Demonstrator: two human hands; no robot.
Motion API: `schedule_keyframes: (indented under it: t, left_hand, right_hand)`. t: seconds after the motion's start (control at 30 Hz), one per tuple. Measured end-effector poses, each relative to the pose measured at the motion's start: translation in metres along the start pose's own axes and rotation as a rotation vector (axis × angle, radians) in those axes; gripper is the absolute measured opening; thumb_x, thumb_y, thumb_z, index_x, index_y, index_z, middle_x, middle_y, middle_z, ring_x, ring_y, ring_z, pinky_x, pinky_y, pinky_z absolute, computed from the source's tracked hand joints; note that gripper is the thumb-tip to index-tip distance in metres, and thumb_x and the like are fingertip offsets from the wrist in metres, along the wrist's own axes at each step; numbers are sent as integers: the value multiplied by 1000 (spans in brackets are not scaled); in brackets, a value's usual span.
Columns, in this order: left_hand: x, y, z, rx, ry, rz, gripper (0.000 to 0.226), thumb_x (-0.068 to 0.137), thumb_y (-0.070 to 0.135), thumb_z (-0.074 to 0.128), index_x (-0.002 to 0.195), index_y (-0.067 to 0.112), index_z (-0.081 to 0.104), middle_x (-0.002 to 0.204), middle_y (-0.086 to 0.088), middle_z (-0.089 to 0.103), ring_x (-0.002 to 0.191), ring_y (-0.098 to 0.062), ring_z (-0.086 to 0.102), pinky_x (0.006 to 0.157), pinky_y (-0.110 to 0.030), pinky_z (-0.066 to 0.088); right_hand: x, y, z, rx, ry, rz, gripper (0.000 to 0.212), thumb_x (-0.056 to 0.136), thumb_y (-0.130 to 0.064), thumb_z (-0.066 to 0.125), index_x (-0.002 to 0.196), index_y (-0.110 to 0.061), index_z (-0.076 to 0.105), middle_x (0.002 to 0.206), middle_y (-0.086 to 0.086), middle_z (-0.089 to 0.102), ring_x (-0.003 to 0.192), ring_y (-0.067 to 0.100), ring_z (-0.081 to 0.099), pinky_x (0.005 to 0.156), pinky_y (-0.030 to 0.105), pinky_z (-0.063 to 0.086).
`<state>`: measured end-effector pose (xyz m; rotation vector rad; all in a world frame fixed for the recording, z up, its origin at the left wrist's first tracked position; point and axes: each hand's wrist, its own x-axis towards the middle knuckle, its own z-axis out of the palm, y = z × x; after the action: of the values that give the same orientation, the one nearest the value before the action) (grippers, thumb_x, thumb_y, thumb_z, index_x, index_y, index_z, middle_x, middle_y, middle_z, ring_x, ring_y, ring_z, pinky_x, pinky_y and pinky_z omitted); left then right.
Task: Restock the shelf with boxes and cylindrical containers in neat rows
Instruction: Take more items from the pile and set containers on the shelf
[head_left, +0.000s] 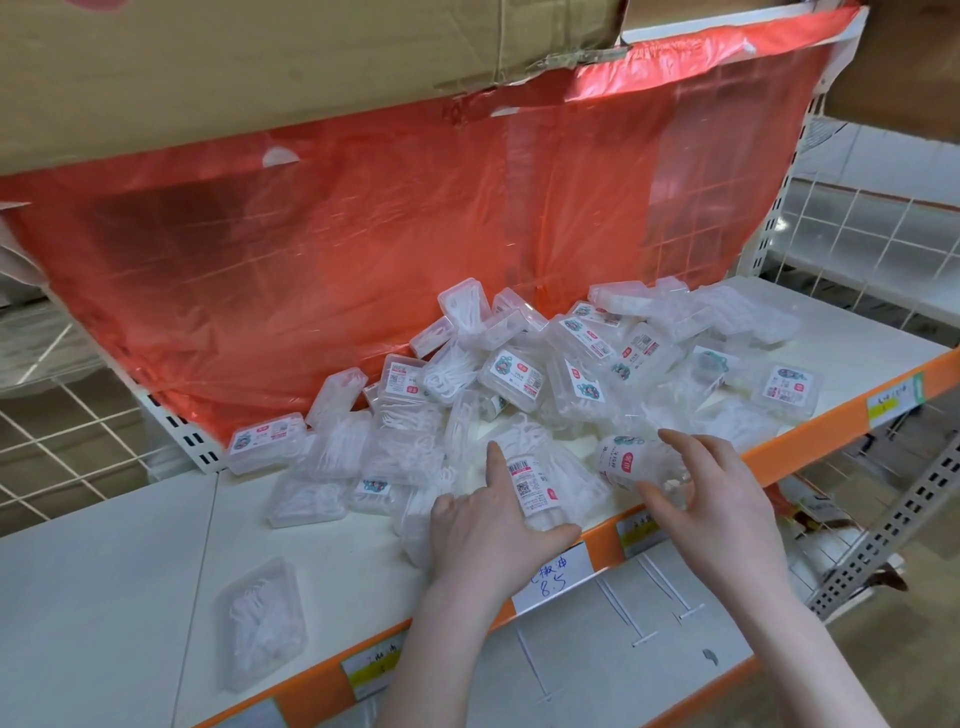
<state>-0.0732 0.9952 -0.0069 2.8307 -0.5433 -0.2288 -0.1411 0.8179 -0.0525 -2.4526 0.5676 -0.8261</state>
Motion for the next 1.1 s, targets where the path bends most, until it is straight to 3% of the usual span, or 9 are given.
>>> schedule_keyframes:
  t: [0.13,0.27,0.4,0.57,0.73,0.87,1.1]
  left_hand:
    - [-1,-2,-1,-68,7,32,103,78,52,59,150,22,-7,127,-3,55,120,-24,48,106,-33,30]
    - [0,-8,0,-238,54,61,102,74,39,63,149,32,-6,132,-1,47,120,-25,47,98,-34,40]
    - [2,-7,-3,-398,121,106,103,76,29,65,148,39,-7,138,2,37,127,-20,41,100,-31,38]
    - [6,-6,-5,-514,259,127,87,77,24,67,145,31,13,139,5,39,128,-14,37,103,-27,33]
    - [4,-10,-6,-545,337,66,66,75,27,69,129,30,34,118,14,45,116,-12,45,91,-25,38]
    - [1,-10,-6,-511,371,60,63,73,24,68,130,30,42,119,14,45,116,-10,43,98,-31,40]
    - [-5,-5,-2,-464,412,42,60,74,19,68,130,28,47,116,16,42,118,-7,40,101,-26,36]
  right_hand:
    - [0,-1,-1,6,-9,5,51,72,-15,76,120,-13,60,112,7,58,101,29,56,77,30,38]
    - [1,-2,-3,17,-16,17,52,73,-16,75,122,-14,59,113,7,58,104,28,55,79,33,41]
    - [3,-4,-5,25,-32,12,53,74,-18,75,124,-14,58,115,6,58,107,27,54,83,34,42]
    - [8,-4,-8,44,-45,-8,56,74,-18,75,126,-14,56,114,6,58,106,26,54,84,32,39]
    - [13,-3,-10,83,-52,-38,56,71,-18,78,123,-12,58,114,5,60,106,27,54,85,32,38]
    - [15,-1,-11,115,-69,-56,56,71,-19,78,123,-14,58,115,3,60,106,26,53,86,31,37]
    - [16,11,-11,168,-106,-71,55,71,-21,77,123,-12,59,114,4,60,106,26,54,85,31,38]
